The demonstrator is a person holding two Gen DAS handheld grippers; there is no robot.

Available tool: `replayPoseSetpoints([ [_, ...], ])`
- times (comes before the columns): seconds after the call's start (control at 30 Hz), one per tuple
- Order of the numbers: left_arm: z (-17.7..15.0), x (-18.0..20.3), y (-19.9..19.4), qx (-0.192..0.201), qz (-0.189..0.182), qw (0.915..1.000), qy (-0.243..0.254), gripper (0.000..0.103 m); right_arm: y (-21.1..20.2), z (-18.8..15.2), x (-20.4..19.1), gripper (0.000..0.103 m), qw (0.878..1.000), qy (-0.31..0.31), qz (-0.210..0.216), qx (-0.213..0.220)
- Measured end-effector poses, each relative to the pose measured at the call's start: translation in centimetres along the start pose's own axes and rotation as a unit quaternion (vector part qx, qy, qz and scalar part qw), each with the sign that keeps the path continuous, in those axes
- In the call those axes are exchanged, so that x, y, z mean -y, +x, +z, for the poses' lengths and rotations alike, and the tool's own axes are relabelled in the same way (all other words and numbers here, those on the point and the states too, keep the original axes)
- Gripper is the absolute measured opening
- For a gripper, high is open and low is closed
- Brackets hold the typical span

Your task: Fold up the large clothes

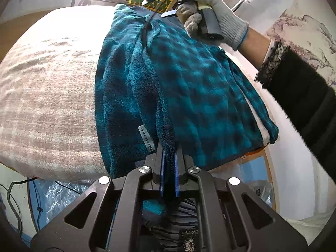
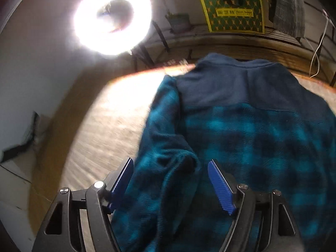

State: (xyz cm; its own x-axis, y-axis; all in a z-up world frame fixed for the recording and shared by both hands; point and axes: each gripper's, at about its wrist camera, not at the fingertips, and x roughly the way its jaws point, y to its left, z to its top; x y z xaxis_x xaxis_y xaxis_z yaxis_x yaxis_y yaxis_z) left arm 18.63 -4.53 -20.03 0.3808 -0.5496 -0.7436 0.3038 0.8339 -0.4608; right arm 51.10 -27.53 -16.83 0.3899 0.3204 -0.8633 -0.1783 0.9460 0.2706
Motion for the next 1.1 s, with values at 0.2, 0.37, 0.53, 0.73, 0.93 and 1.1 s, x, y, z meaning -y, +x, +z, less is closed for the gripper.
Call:
replayPoseSetpoints([
  [0.2, 0.0, 0.4, 0.0, 0.003, 0.002, 1.0000, 0.007, 0.005, 3.4, -0.8, 1.0, 0.034, 0.998, 0.024, -0.022, -0.049],
  [0.37, 0.4, 1.2, -0.5, 0.010, -0.007, 0.9999, 0.011, 0.005, 1.9, -0.4, 0.1, 0.007, 1.000, 0.007, -0.010, -0.023],
  [0.53, 1.3, 3.7, 0.4, 0.009, -0.030, 0.9989, 0.036, 0.005, -2.0, 1.6, 0.5, 0.005, 0.999, -0.026, -0.009, 0.025],
  [0.73, 1.6, 5.3, 4.9, -0.034, -0.024, 0.9975, 0.057, 0.005, 0.8, 0.3, 3.8, 0.005, 0.999, -0.003, -0.041, 0.010],
  [0.93, 0.9, 5.5, 5.6, -0.050, -0.012, 0.9960, 0.074, 0.006, 2.9, -1.0, 5.1, 0.015, 0.999, 0.001, -0.048, -0.008],
  [1.1, 0.1, 5.7, 1.4, -0.034, -0.032, 0.9949, 0.089, 0.014, -1.8, -1.2, 5.3, 0.032, 1.000, 0.011, -0.024, 0.014],
])
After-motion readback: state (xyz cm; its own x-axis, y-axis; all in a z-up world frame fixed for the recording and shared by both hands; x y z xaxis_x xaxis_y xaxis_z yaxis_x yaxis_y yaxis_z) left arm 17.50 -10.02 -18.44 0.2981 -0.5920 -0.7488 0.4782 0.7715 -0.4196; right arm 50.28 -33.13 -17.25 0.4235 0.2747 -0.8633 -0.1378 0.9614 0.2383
